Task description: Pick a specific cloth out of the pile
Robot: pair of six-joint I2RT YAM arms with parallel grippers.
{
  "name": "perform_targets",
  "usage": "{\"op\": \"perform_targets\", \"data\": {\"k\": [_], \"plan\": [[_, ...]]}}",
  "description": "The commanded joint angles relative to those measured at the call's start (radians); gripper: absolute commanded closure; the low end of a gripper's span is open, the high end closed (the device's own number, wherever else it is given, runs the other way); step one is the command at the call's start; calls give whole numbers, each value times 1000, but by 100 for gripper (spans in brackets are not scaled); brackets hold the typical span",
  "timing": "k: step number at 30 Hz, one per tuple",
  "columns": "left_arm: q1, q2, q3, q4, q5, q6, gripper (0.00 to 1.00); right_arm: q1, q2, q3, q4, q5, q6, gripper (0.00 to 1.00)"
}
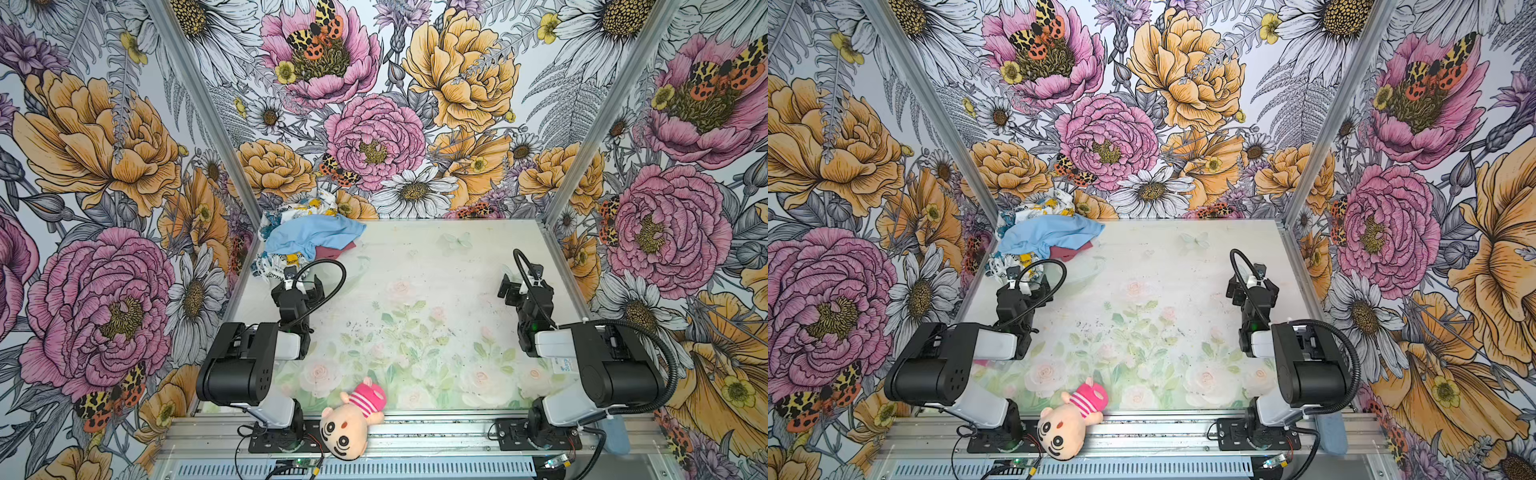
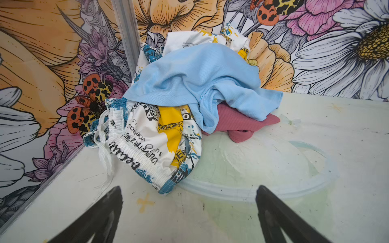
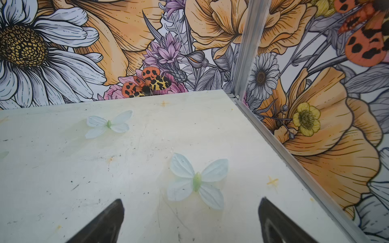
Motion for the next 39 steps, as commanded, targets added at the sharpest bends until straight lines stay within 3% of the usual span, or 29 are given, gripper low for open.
{"op": "perform_targets", "data": {"k": [1, 10, 26, 30, 33, 35, 37, 39], "plan": [[10, -16, 14, 4, 27, -4, 1, 0, -6, -1, 12, 11, 11, 1], [30, -17, 11, 7, 87, -16, 1, -1, -5, -1, 12, 11, 11, 0], [30, -17, 11, 9, 86, -17, 1, 0, -7, -6, 20, 13, 10, 0], [15, -69, -7, 3, 61, -4, 1, 15, -105, -28, -23, 2, -17, 1], [-79, -198, 61, -219, -191, 27, 1, 59, -262, 39, -277, 68, -30, 1], [-118, -258, 208, -585, -316, -85, 1, 76, -348, 154, -546, 88, 50, 0], [-111, -252, 359, -868, -238, -209, 1, 91, -368, 265, -752, 15, 119, 1], [-111, -200, 474, -1026, -104, -287, 1, 143, -355, 366, -899, -43, 162, 1]]}}
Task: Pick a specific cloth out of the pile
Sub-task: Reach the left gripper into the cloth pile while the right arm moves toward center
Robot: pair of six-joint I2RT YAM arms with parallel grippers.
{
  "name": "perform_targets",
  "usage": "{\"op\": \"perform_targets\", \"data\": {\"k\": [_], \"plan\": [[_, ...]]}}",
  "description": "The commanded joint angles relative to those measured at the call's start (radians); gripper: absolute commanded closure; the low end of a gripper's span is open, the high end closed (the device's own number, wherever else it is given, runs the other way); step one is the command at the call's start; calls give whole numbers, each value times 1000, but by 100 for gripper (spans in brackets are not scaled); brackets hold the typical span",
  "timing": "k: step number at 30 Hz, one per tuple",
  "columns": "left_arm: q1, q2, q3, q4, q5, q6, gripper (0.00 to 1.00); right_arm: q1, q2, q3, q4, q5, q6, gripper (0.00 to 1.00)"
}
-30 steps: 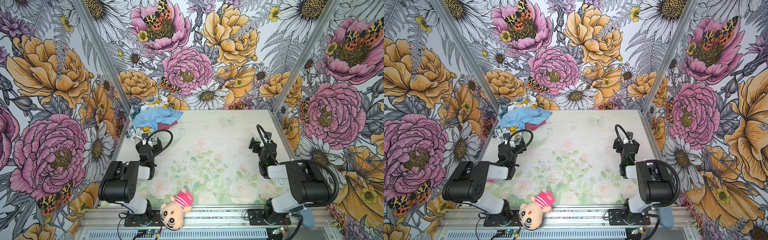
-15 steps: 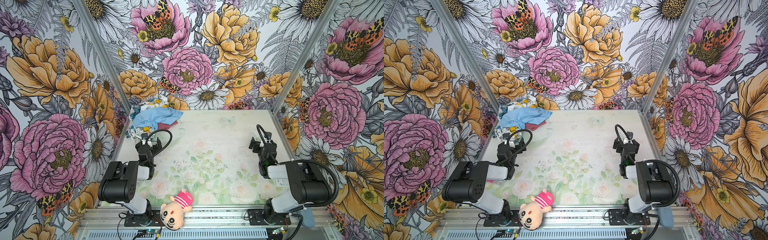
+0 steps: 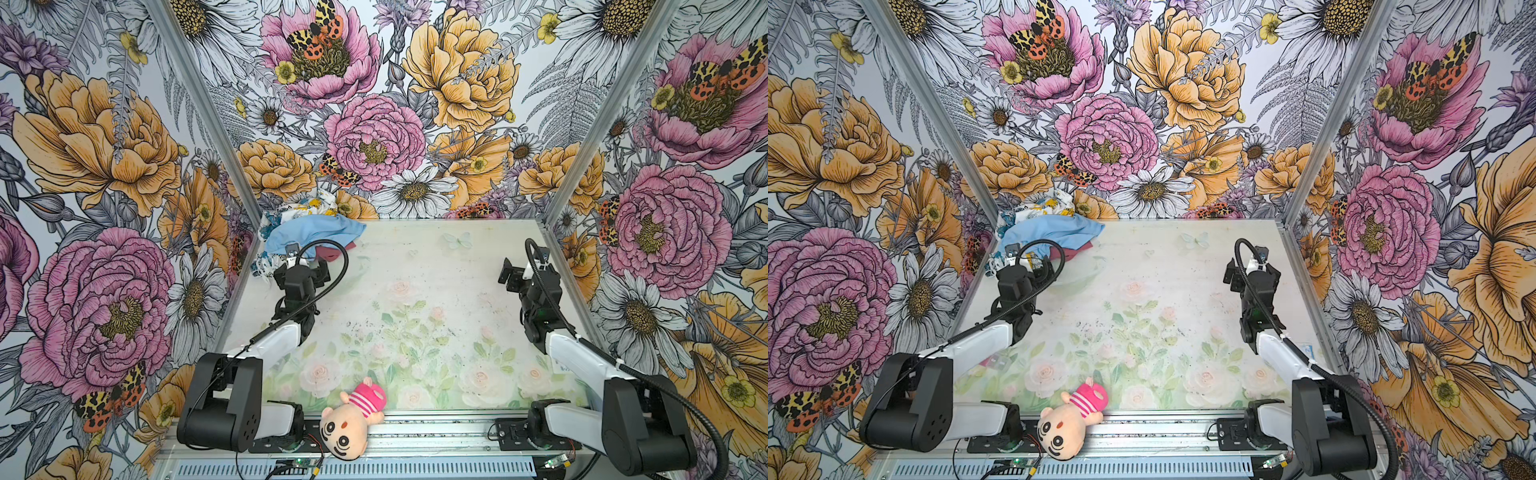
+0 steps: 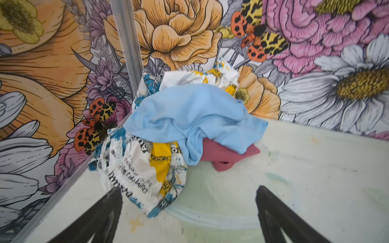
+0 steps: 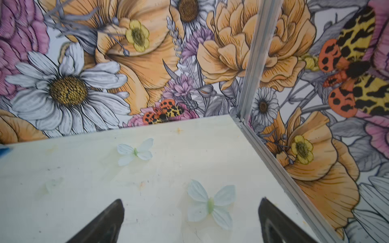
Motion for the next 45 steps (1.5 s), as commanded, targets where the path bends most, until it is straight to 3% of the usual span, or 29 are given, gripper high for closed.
{"op": "perform_targets", "data": {"k": [1, 2, 4, 6, 11, 16, 23, 29, 45], "plan": [[1, 64, 159, -450, 135, -164, 1, 91, 5, 142, -371, -65, 112, 1], [-5, 100, 196, -480, 223, -178, 1, 137, 17, 164, -388, -74, 128, 0], [-27, 156, 237, -496, 280, -218, 1, 222, 36, 186, -389, -114, 161, 0], [-54, 202, 253, -473, 281, -246, 2, 305, 55, 205, -375, -115, 213, 1], [-63, 362, 404, -554, 253, -282, 18, 501, 139, 293, -344, -142, 275, 1], [-54, 541, 573, -631, 156, -277, 33, 620, 223, 371, -306, -183, 308, 0], [-26, 724, 793, -720, 133, -263, 49, 678, 273, 430, -273, -218, 319, 0], [-11, 799, 893, -765, 88, -233, 50, 682, 286, 435, -284, -202, 305, 1], [3, 955, 1051, -846, 109, -251, 51, 675, 292, 434, -304, -184, 275, 1]]}}
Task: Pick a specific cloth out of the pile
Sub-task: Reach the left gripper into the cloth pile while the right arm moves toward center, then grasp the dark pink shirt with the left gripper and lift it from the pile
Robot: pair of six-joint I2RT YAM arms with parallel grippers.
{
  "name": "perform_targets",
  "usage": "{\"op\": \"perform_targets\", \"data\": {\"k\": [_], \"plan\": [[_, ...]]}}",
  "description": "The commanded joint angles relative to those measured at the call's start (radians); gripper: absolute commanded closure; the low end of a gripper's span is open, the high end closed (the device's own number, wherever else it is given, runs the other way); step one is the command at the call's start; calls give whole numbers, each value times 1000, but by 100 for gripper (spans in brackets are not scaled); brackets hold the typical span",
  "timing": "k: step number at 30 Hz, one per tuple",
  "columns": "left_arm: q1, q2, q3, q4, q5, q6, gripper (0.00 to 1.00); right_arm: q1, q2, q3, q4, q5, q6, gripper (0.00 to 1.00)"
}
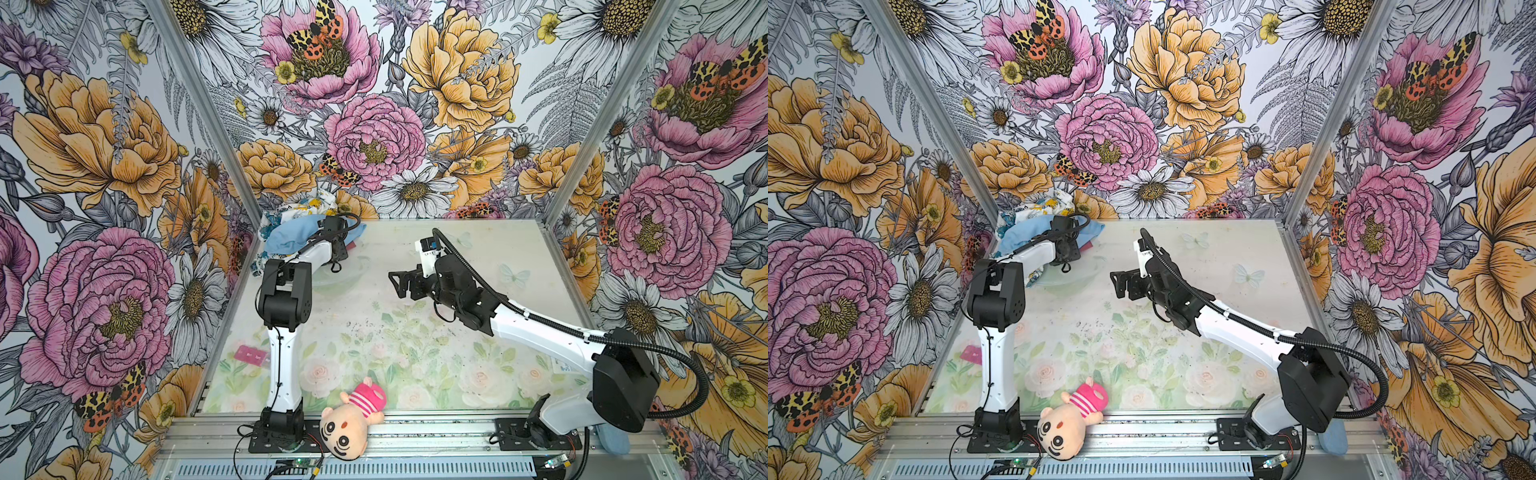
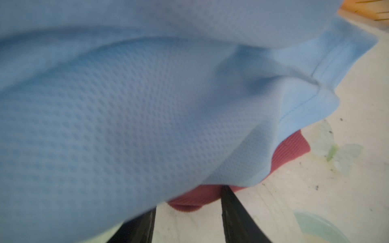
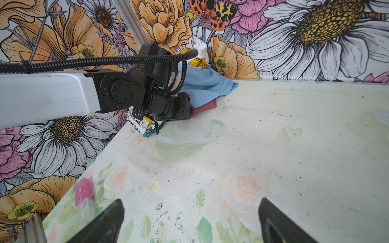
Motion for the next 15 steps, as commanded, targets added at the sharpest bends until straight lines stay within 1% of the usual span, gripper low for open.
{"op": "perform_targets", "data": {"k": [1, 3, 5, 8, 9, 10, 15], "plan": [[10, 27, 47, -31, -12, -13, 53, -4, 13, 19, -2, 16, -19, 1], [16, 34, 56, -33, -13, -21, 58, -7, 11, 19, -2, 18, -19, 0], [24, 39, 64, -33, 2, -27, 66, -7, 9, 18, -8, 15, -20, 1], [32, 32, 62, -32, 26, -28, 86, -7, 4, 19, -31, 17, -23, 0], [32, 23, 56, -30, 25, -23, 95, -7, -2, 13, -36, 19, -23, 1], [31, 8, 50, -30, 25, -16, 100, -7, -10, 5, -37, 21, -20, 1], [27, -133, -8, -30, -11, 26, 100, -7, -48, -25, -41, 25, -8, 1]]}}
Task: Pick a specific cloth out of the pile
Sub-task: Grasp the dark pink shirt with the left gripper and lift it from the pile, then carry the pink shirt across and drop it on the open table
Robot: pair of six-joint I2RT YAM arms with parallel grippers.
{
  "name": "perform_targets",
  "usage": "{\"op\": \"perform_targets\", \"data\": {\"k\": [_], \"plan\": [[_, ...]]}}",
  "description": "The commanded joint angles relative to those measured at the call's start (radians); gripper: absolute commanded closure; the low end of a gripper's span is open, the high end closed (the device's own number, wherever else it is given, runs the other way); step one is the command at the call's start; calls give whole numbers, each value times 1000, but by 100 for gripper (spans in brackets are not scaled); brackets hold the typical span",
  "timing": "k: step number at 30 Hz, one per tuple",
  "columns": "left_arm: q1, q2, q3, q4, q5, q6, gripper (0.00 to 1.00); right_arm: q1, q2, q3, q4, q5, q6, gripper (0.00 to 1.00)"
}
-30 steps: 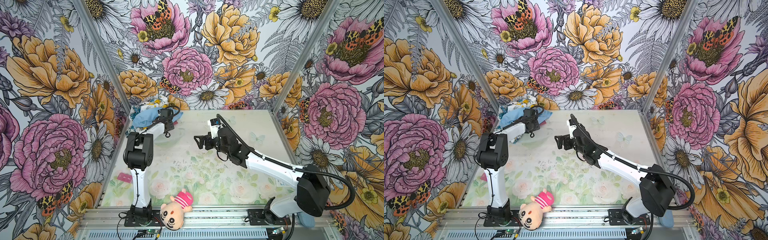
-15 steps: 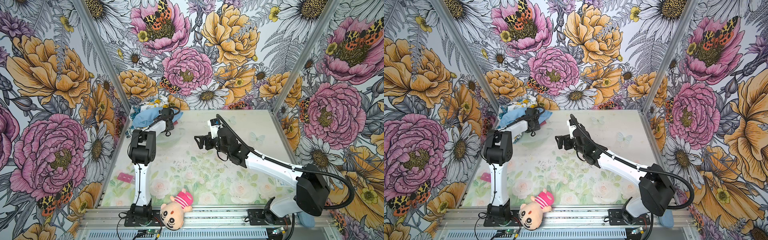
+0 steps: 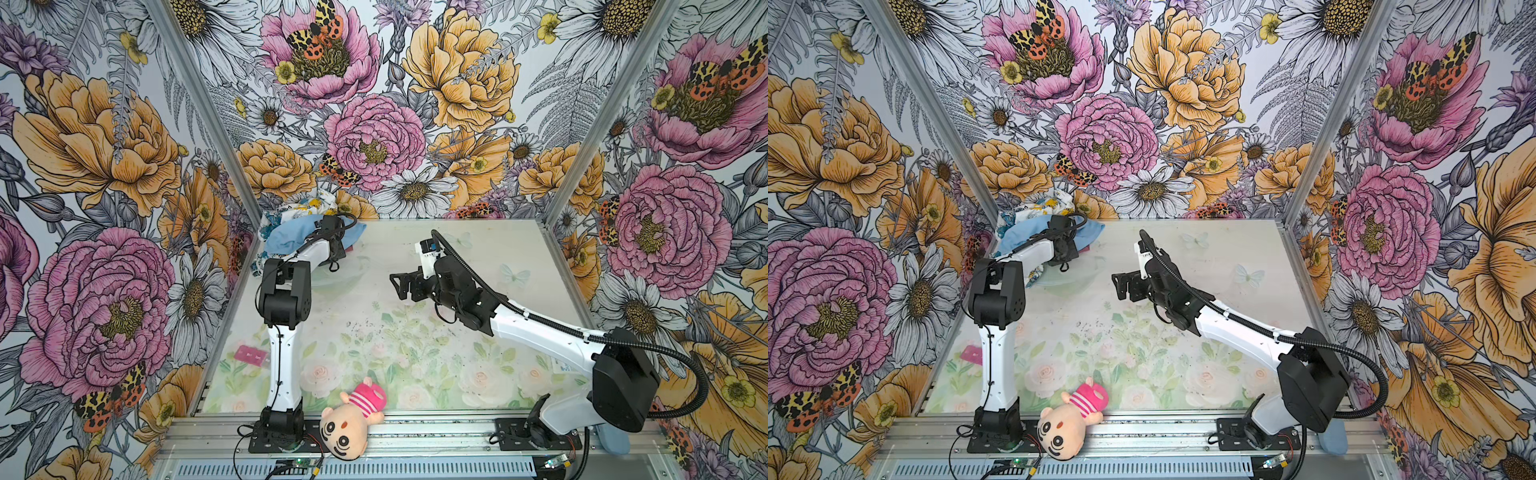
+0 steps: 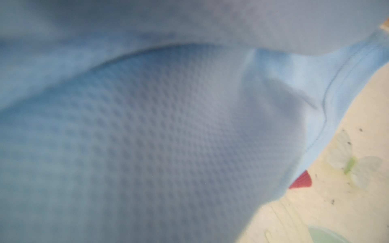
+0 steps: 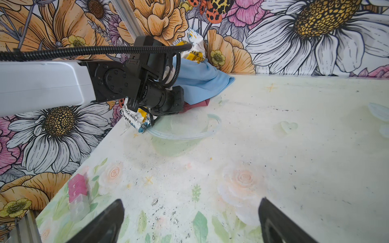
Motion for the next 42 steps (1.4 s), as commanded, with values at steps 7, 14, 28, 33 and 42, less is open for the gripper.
{"op": "perform_targets", "data": {"k": [7, 14, 28, 33, 42], "plan": [[20, -361, 16, -23, -62, 80, 100, -2, -87, -48, -5, 15, 23, 1], [-47, -507, 219, -51, 25, 169, 100, -2, -168, -85, -27, 67, 26, 1], [-641, -486, 487, -49, 228, 565, 100, -144, -714, -225, -365, 336, -3, 0], [-704, -421, 420, -49, 196, 520, 100, -151, -839, -233, -471, 406, -19, 1], [-645, -355, 152, -62, 130, 416, 18, -155, -865, -253, -539, 443, -25, 1]]}}
